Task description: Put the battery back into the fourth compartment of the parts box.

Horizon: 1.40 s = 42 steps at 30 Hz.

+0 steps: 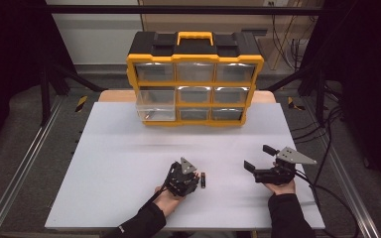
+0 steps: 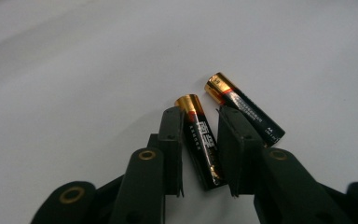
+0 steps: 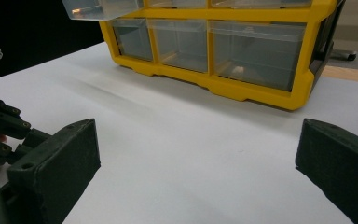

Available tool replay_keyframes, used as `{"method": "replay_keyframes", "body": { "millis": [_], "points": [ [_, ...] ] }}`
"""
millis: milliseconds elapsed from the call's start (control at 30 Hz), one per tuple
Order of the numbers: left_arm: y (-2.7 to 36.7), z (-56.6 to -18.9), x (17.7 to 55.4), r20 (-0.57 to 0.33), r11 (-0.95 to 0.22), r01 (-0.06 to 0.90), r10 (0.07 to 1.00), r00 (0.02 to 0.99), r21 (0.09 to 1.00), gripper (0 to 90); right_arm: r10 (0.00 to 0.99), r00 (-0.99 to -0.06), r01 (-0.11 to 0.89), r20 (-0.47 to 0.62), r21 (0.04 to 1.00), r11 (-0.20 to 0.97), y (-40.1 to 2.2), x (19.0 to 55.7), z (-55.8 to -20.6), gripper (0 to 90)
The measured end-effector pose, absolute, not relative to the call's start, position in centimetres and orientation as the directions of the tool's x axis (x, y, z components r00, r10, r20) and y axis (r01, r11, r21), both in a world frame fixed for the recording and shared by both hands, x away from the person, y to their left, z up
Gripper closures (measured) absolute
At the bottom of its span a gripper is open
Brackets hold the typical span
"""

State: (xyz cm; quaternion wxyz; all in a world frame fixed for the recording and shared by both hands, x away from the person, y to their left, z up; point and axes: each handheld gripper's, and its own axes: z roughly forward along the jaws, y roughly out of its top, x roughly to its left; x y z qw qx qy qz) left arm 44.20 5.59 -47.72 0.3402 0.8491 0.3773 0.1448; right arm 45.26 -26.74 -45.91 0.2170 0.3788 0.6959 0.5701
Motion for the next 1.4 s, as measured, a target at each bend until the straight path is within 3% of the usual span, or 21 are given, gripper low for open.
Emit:
{"method": "replay_keyframes", "body": {
  "millis": [567, 1400],
  "points": [
    [6.1, -47.3, 44.5, -0.022, -0.476, 0.541, 0.736, 0.676, 0.694, 76.1, 0.773, -0.621, 0.279, 0.13, 0.958, 0.063, -26.7, 45.3, -45.9, 0.3],
    [9.2, -42.7, 45.2, -0.049, -0.391, 0.494, 0.744, 0.666, 0.777, 76.1, 0.773, -0.621, 0.281, 0.132, 0.958, 0.063, -26.7, 45.3, -45.9, 0.3]
  ]
}}
